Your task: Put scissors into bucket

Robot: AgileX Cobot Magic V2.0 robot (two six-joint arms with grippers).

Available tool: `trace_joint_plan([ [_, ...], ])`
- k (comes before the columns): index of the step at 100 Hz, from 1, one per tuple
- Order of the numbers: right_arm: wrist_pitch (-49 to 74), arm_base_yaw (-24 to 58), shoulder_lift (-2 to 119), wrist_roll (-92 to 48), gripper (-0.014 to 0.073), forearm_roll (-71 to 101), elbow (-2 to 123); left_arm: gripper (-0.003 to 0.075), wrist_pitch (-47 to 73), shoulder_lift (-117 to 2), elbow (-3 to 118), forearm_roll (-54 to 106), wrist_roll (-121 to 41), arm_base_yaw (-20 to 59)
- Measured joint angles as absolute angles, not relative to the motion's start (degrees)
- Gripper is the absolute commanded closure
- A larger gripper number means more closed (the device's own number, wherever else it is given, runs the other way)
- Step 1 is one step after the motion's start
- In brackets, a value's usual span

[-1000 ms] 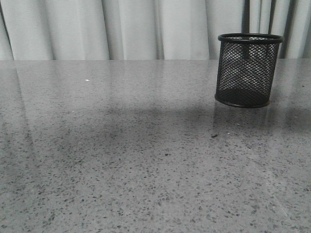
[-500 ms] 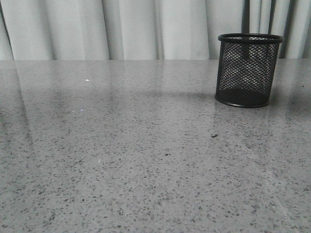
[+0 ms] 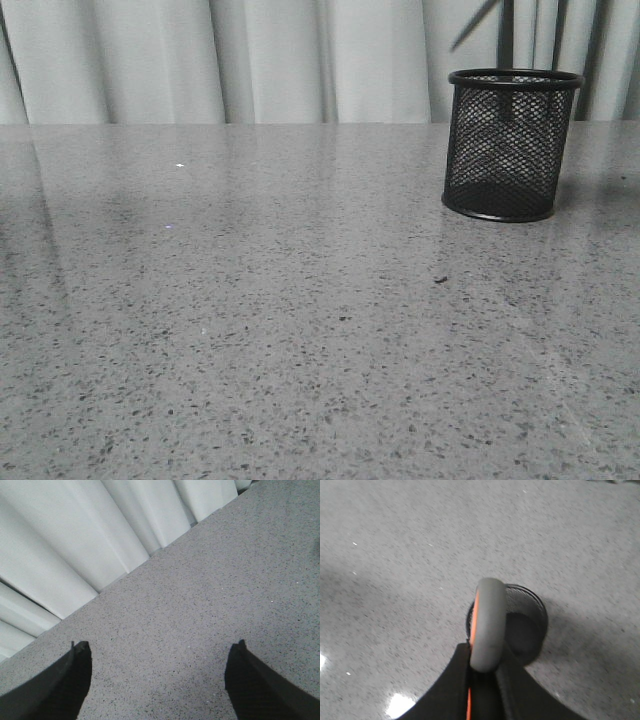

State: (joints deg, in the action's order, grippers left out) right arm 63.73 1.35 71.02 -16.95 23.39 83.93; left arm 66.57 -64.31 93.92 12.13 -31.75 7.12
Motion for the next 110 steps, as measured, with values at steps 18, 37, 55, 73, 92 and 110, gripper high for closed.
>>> trace_joint_plan([
  [18, 66.69, 1.35, 71.02, -15.54, 0.0643, 19.85, 84.05, 0.0209, 66.57, -64.31, 93.92, 12.13, -31.75, 7.12],
  [37, 67.16, 1.35, 71.07, -14.60, 0.0643, 17.30, 84.05, 0.0209, 66.57, -64.31, 93.92, 12.13, -31.75, 7.12],
  [55, 67.29, 1.35, 74.14, -14.40, 0.0643, 17.20, 84.05, 0.0209, 66.57, -64.31, 93.92, 12.13, -31.75, 7.12],
  [73, 67.32, 1.35, 78.29, -14.29, 0.0642, 17.41, 84.05, 0.0209, 66.57, -64.31, 93.92, 12.13, -31.75, 7.12],
  [92, 67.32, 1.35, 80.29, -14.89, 0.0622, 18.26, 84.05, 0.0209, 66.57, -64.31, 93.92, 12.13, -31.75, 7.12],
  [110, 66.56, 1.35, 80.66, -15.86, 0.0393, 19.99, 84.05, 0.0209, 66.57, -64.31, 93.92, 12.13, -31.75, 7.12],
])
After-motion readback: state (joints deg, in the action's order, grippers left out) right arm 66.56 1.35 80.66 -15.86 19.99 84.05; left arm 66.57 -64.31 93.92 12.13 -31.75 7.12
